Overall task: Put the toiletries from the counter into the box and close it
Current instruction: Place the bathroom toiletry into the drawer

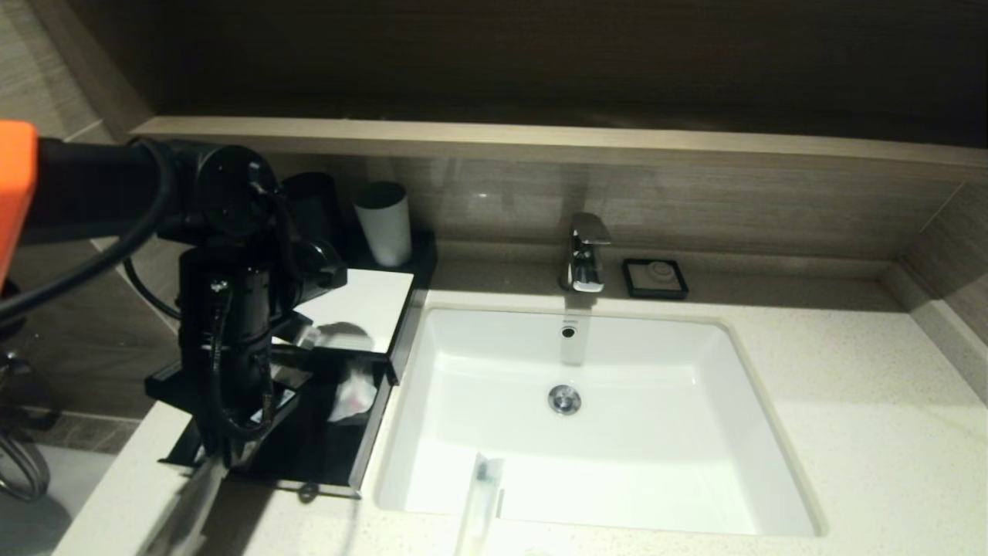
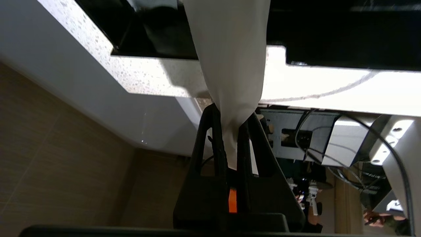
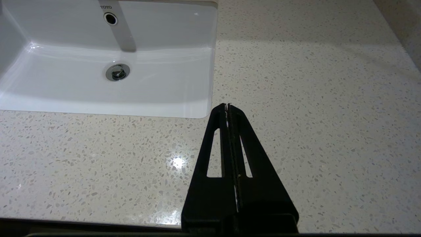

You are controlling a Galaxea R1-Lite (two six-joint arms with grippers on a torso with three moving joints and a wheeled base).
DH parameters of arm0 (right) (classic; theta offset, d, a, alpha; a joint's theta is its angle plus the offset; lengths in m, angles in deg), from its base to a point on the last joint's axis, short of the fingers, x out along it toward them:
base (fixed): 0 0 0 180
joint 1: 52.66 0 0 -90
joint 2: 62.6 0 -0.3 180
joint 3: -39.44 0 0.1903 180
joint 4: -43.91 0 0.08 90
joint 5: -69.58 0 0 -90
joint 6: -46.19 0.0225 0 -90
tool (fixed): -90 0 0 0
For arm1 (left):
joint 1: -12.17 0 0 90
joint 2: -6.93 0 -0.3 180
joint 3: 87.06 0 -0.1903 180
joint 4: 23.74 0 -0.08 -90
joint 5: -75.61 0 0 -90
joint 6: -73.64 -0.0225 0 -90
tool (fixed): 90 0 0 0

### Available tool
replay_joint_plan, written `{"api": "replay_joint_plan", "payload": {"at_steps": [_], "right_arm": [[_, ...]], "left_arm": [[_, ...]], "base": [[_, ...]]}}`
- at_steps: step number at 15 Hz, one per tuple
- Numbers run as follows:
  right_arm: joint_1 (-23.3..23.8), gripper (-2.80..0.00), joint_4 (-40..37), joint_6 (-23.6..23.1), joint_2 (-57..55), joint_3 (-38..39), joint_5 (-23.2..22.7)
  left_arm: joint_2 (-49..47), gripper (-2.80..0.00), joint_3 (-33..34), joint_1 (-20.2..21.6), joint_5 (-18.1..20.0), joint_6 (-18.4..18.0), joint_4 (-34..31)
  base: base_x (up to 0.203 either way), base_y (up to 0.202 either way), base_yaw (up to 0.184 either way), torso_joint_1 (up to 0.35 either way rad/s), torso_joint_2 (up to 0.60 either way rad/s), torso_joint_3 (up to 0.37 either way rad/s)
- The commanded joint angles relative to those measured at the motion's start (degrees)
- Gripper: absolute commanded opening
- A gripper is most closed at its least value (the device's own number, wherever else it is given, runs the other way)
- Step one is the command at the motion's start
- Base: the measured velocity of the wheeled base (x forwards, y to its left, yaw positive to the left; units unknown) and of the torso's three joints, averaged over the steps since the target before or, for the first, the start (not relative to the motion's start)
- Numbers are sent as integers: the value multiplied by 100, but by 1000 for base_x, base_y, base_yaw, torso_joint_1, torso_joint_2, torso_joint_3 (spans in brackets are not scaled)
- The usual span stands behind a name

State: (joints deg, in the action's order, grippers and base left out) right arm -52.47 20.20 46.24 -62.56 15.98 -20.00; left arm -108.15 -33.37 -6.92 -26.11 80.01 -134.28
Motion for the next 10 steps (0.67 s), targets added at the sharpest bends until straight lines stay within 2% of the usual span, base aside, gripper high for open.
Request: {"api": "replay_joint_plan", "payload": {"at_steps": [1, 5, 10], "right_arm": [[-1, -280, 0, -5, 4, 1, 2], [-1, -280, 0, 4, 4, 1, 2], [-1, -280, 0, -4, 4, 1, 2]], "left_arm": [[-242, -280, -326, 2, -9, 20, -49], [-524, -280, -699, 2, -15, 26, -49], [-524, -280, -727, 2, -15, 39, -49]], "base": [[0, 0, 0, 0, 0, 0], [0, 0, 0, 0, 0, 0], [0, 0, 0, 0, 0, 0]]}}
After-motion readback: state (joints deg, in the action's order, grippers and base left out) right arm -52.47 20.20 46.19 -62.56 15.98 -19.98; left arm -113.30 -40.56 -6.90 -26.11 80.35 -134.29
